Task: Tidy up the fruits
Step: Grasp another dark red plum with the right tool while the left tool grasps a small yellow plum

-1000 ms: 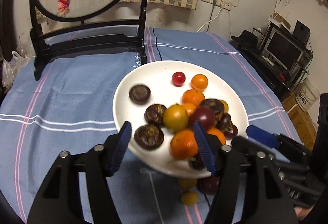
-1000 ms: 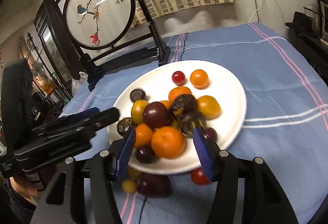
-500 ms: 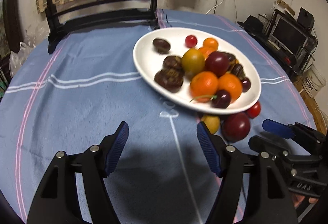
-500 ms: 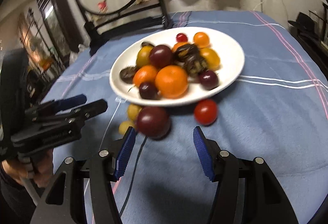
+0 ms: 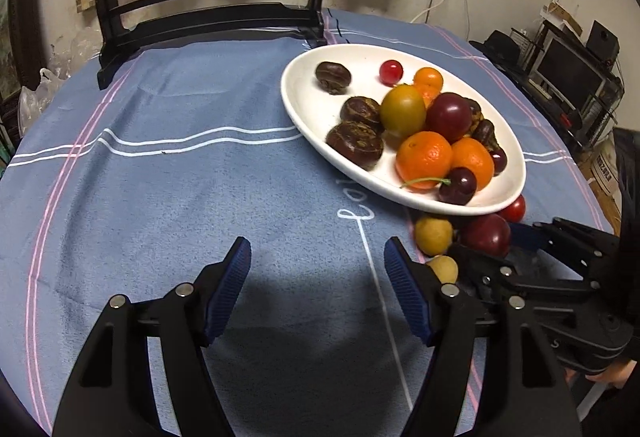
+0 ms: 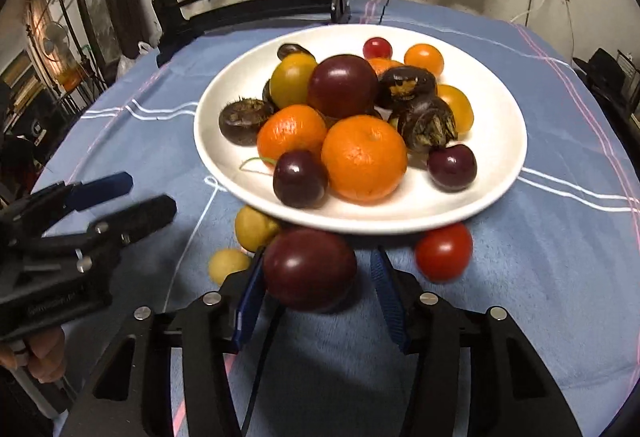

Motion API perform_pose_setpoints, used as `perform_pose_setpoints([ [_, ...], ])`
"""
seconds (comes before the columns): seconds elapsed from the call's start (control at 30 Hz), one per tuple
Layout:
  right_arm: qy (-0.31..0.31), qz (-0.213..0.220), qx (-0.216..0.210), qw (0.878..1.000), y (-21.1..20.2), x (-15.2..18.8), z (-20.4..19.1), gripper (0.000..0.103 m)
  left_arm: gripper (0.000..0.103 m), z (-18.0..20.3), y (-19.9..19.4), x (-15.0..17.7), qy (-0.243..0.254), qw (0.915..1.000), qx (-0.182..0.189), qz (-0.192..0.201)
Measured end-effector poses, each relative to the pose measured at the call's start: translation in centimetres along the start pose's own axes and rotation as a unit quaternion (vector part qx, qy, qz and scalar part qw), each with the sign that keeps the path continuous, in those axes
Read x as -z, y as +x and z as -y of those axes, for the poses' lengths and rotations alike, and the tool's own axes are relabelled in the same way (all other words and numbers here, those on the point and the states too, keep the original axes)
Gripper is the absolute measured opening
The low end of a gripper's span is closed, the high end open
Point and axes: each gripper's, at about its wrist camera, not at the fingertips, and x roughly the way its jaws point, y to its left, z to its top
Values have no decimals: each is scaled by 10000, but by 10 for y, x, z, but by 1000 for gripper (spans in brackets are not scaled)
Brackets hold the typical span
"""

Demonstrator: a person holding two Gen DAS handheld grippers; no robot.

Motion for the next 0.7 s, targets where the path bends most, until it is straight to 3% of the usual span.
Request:
perform_pose_setpoints([
  [0.5,830,422,-74,9956,-41,33,45,41,68,30,0,10,426,9986,283,-117],
  [0.7,850,502,18,9951,-47,35,50,41,68,43,-1,12,479,9982,297,-187],
])
